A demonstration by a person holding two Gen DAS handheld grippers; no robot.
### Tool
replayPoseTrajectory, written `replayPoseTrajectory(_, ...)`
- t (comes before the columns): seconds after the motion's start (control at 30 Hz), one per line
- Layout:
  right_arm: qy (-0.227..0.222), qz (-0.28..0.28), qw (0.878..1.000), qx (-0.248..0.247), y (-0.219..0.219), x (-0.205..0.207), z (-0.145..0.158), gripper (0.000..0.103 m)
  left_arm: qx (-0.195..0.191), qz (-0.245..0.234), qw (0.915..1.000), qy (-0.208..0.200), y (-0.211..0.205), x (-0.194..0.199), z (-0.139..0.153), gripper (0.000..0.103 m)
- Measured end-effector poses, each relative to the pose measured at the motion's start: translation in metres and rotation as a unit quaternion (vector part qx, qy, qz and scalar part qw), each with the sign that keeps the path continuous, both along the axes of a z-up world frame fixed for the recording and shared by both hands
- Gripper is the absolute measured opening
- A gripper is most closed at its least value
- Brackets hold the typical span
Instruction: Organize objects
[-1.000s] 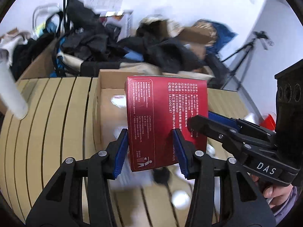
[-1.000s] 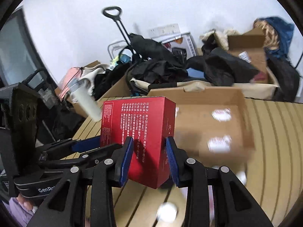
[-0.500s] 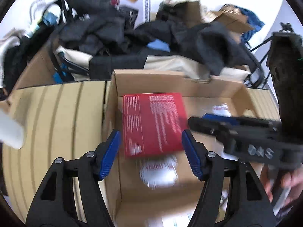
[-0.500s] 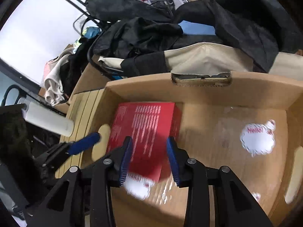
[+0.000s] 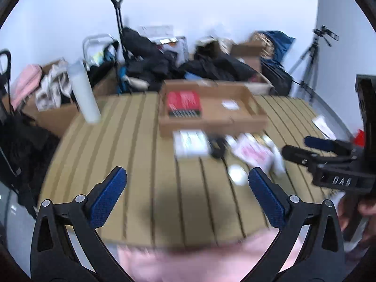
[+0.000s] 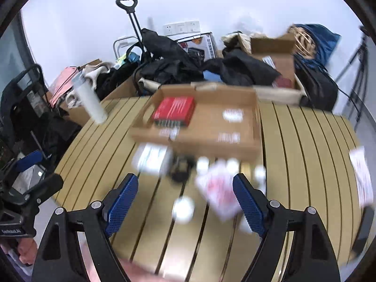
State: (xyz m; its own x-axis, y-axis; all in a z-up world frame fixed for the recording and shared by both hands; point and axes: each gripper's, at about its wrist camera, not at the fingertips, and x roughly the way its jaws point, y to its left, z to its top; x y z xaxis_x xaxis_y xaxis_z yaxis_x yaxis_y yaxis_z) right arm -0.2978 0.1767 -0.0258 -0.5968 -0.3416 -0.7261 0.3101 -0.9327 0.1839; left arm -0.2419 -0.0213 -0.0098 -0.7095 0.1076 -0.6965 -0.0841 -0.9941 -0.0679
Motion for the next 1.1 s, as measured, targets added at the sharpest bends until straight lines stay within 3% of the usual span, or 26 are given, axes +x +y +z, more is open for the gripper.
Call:
replayPoseTrajectory(0.1, 0.015, 0.014, 0.999, -0.043, 0.01, 0.054, -0.01, 0.086, 0.0, 0.004, 0.9999, -0.011, 0.009, 0.033, -0.005, 0.103)
replayPoseTrajectory(0.2, 0.005, 0.029, 0.999, -0.04, 0.011, 0.078, -0.021, 0.086, -0.002, 0.014, 0.9999, 0.003, 0.012, 0.064, -0.001, 0.103)
replayPoseTrajectory(0.27, 0.008, 0.024, 1.0, -0.019, 0.012, 0.086, -0.025, 0.086, -0.013, 0.021, 0.9997, 0.005, 0.014, 0.076, -0.001, 0.103)
replayPoseTrajectory(0.4, 0.01, 0.007, 1.0, -0.025, 0.015, 0.096, -0.027, 0.086, -0.036, 0.023, 0.9991, 0.004, 0.015, 0.082, -0.002, 0.103)
replayPoseTrajectory(0.53, 0.025, 0.009, 1.0, -0.01, 0.015, 0.106, -0.023, 0.086, -0.022, 0.027, 0.9993, 0.014, 0.009, 0.086, 0.0, 0.103)
replayPoseTrajectory(0.63, 0.029, 0.013, 0.999, -0.022, 0.017, 0.106, -0.024, 0.086, -0.024, 0.022, 0.9995, 0.003, 0.009, 0.078, -0.013, 0.103)
replayPoseTrajectory(0.73, 0.038, 0.019, 0.997, -0.069, 0.024, 0.103, -0.032, 0.086, -0.01, 0.018, 0.9998, -0.002, 0.004, 0.065, -0.032, 0.103)
replayPoseTrajectory(0.87, 0.024, 0.014, 0.998, -0.064, 0.025, 0.087, -0.053, 0.086, 0.012, 0.013, 0.9991, -0.039, -0.005, 0.035, -0.068, 0.103)
replayPoseTrajectory(1.03, -0.02, 0.028, 0.995, -0.095, 0.021, 0.046, -0.072, 0.085, 0.019, -0.009, 0.9985, -0.05, -0.01, -0.022, -0.088, 0.103)
replayPoseTrajectory(1.1, -0.033, 0.034, 0.994, -0.103, 0.014, 0.02, -0.074, 0.071, 0.023, -0.005, 0.9986, -0.048, -0.018, -0.049, -0.091, 0.1)
